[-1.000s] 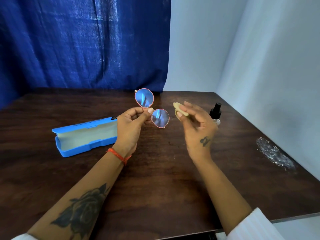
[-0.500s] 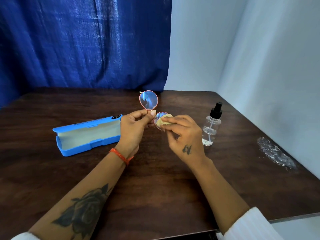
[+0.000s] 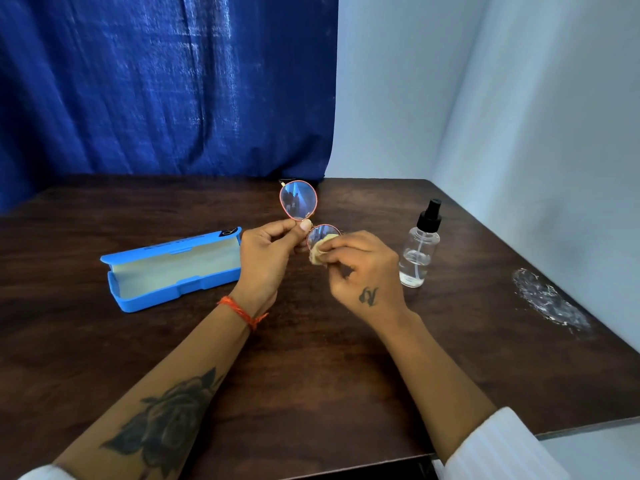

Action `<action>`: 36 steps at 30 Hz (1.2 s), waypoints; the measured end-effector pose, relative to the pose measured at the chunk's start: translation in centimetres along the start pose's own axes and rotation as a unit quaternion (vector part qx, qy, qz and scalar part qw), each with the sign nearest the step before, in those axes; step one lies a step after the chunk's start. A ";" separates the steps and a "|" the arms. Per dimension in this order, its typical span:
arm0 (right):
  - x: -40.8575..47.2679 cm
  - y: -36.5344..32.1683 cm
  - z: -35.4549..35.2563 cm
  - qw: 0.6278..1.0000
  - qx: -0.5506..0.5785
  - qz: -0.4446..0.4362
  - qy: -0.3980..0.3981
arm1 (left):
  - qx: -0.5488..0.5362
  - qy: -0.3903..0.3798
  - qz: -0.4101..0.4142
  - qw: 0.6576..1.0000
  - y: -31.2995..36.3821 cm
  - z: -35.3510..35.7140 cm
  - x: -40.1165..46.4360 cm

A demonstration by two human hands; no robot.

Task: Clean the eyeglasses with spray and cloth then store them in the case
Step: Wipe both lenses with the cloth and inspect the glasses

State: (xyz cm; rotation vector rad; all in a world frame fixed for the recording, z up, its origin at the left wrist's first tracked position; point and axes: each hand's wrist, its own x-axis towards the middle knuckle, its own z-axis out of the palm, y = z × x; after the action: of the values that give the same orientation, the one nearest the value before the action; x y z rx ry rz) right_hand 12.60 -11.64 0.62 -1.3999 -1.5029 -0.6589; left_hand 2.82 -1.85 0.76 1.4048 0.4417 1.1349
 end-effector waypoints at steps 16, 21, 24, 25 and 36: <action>0.1 -0.2 0.2 0.999 -0.018 -0.036 -0.024 | -0.003 -0.009 -0.007 1.000 -0.1 -0.1 0.1; 0.1 0.0 -0.2 1.000 -0.021 0.008 -0.007 | 0.002 0.001 -0.011 1.000 0.0 0.3 -0.1; 0.3 0.4 -0.5 0.997 -0.027 0.057 0.034 | -0.003 0.003 -0.014 1.000 0.0 0.3 0.0; 0.3 0.5 -0.5 0.997 -0.035 0.061 0.044 | -0.004 0.003 -0.015 1.000 0.0 0.3 0.0; -0.1 -0.4 0.1 0.999 0.009 -0.008 -0.035 | -0.008 -0.009 -0.014 1.000 -0.3 0.0 -0.1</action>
State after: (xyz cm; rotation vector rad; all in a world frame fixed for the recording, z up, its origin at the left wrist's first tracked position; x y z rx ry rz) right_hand 12.20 -11.71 0.59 -1.4127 -1.5720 -0.6103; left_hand 2.92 -1.84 0.47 1.3892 0.4374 1.1008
